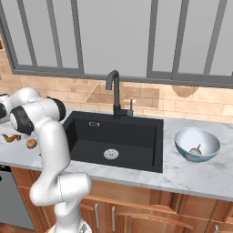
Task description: There is a mixed pile of frozen fruits and vegetables on the counter. Locate all the frozen vegetables and place the items in a bowl on the counter. Take all the frozen fruits and defrost them in a running sink.
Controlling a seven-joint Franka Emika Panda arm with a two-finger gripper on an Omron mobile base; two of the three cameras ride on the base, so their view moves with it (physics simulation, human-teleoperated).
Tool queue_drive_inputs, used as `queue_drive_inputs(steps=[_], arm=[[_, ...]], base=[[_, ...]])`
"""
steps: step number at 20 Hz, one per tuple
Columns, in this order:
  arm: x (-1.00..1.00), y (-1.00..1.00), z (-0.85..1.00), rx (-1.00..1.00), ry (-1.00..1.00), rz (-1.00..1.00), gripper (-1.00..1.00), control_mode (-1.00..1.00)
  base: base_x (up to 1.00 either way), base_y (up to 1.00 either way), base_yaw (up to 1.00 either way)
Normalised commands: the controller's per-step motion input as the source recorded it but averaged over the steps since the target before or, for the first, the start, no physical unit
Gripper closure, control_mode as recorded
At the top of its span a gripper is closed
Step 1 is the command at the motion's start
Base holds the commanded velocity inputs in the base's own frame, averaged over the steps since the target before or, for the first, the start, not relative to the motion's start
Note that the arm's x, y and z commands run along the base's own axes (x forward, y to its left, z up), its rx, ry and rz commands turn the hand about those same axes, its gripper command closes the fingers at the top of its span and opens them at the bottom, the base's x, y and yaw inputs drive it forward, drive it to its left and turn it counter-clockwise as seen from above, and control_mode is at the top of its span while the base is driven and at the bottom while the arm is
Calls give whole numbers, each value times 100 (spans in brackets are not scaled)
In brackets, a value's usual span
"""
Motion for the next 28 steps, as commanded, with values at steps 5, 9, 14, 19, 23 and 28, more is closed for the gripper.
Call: queue_drive_inputs(steps=[5,9,14,19,23,28], arm=[[-3,-1,54,1,4,2,100,-100],[-6,-4,51,0,4,2,100,-100],[-8,-12,37,0,3,2,100,-100],[0,-36,1,5,4,1,100,-100],[0,-32,0,4,2,1,100,-100],[0,-32,-2,3,0,1,100,-100]], base=[[0,0,0],[0,0,0],[0,0,0],[0,0,0],[0,0,0],[0,0,0]])
